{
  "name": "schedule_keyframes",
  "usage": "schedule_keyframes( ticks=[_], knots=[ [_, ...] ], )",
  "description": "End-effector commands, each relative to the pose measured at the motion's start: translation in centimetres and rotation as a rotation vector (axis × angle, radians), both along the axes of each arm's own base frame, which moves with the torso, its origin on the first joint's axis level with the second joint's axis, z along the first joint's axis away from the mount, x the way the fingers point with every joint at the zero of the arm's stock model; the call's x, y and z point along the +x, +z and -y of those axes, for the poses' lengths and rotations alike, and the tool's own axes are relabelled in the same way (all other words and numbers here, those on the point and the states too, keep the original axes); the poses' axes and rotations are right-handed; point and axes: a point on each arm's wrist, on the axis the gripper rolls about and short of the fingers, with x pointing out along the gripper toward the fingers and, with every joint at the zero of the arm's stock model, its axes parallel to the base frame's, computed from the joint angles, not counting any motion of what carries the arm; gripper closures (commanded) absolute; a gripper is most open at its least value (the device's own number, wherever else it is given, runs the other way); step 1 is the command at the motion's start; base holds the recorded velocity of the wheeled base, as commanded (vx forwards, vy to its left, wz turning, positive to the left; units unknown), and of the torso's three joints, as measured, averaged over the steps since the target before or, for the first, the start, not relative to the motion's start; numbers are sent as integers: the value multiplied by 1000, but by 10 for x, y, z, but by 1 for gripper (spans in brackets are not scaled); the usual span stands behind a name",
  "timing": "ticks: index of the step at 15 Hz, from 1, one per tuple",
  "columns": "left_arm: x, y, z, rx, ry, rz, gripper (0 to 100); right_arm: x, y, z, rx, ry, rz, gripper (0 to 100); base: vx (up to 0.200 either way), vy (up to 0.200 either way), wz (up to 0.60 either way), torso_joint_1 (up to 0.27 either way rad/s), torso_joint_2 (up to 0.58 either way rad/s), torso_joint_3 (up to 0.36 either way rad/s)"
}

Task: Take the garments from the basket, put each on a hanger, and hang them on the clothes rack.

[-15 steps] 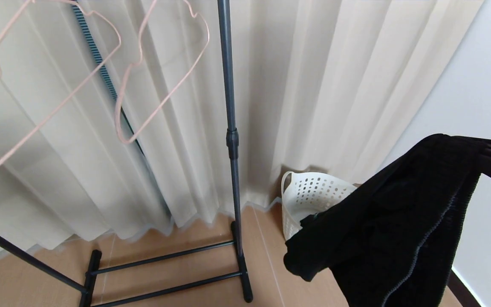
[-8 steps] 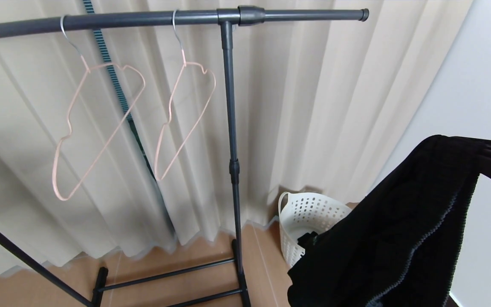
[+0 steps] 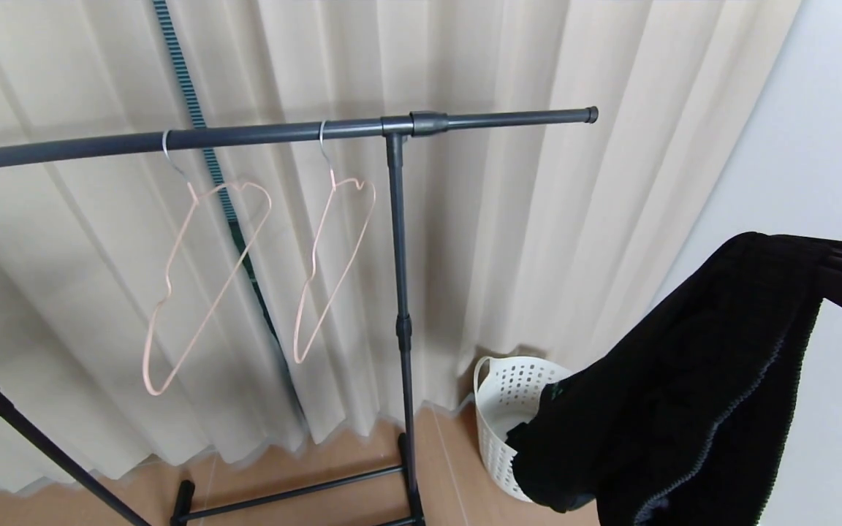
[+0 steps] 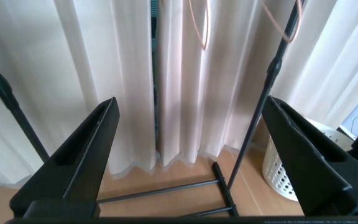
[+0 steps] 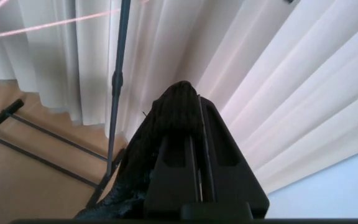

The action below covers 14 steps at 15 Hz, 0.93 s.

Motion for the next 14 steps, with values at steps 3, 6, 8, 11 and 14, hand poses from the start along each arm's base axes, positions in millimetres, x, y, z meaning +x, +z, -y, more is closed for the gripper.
schedule_keyframes(
  ticks=[3,6,8,11,14],
  knots=[
    [0,0,0,0,1,1,0,1,-2,-1,-1,1,0,100,0,0,0,188,-439,-56],
    [0,0,0,0,1,1,0,1,-4,-1,10,1,22,100,0,0,0,27,-40,165],
    [0,0,0,0,1,1,0,1,-4,-1,9,1,24,100,0,0,0,2,-7,186],
    [0,0,0,0,1,1,0,1,-4,-1,9,1,24,100,0,0,0,0,-5,55],
    [0,0,0,-3,2,1,0,1,-4,-1,7,1,23,100,0,0,0,0,0,0]
  ],
)
